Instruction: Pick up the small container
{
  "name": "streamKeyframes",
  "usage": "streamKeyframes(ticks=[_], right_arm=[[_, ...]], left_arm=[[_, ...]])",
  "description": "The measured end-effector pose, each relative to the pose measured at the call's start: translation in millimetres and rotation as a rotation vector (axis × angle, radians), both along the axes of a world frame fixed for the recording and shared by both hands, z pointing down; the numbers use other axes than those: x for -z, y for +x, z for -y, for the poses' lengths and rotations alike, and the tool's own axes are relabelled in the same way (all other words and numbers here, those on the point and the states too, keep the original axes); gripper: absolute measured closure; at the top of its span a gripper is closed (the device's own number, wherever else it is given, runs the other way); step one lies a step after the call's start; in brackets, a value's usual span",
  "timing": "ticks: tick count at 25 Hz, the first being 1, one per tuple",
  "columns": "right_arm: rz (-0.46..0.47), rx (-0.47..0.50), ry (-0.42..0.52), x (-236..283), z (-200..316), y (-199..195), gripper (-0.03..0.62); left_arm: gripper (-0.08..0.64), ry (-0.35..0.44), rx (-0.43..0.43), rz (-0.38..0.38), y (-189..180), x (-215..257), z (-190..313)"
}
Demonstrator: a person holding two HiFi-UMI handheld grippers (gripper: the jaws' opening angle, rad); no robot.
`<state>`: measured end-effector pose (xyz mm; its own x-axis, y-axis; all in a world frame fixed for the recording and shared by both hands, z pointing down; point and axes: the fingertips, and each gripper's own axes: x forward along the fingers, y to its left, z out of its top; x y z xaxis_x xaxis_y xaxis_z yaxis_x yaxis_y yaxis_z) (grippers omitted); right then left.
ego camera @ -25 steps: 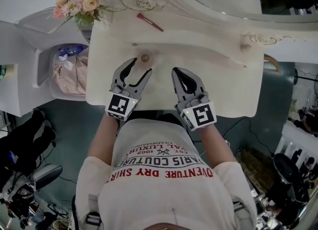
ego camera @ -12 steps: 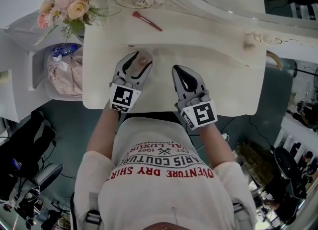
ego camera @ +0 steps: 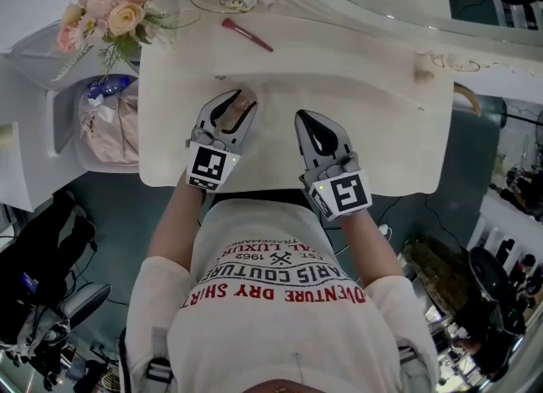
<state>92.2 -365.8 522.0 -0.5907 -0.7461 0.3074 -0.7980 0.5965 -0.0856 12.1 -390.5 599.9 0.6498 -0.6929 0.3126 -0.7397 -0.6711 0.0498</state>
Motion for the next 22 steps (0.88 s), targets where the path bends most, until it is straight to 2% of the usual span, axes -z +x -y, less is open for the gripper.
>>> streamKeyframes(ticks=[10, 18, 22], right_arm=[[0.005, -0.030, 0.041, 19.5, -7.6, 4.3, 0.594], [0.013, -0.042, 0.090, 52.9, -11.2, 18.2, 0.594], [0.025, -0.047, 0.103, 68.7, -10.8, 30.8, 0.594]], left_arm=[[0.413, -0.047, 0.004, 0.054, 0.7, 14.1, -9.6], [0.413, 0.026, 0.009, 0.080, 4.6, 77.5, -19.2], [0.413, 0.036, 0.036, 0.082, 8.6, 109.4, -20.4]])
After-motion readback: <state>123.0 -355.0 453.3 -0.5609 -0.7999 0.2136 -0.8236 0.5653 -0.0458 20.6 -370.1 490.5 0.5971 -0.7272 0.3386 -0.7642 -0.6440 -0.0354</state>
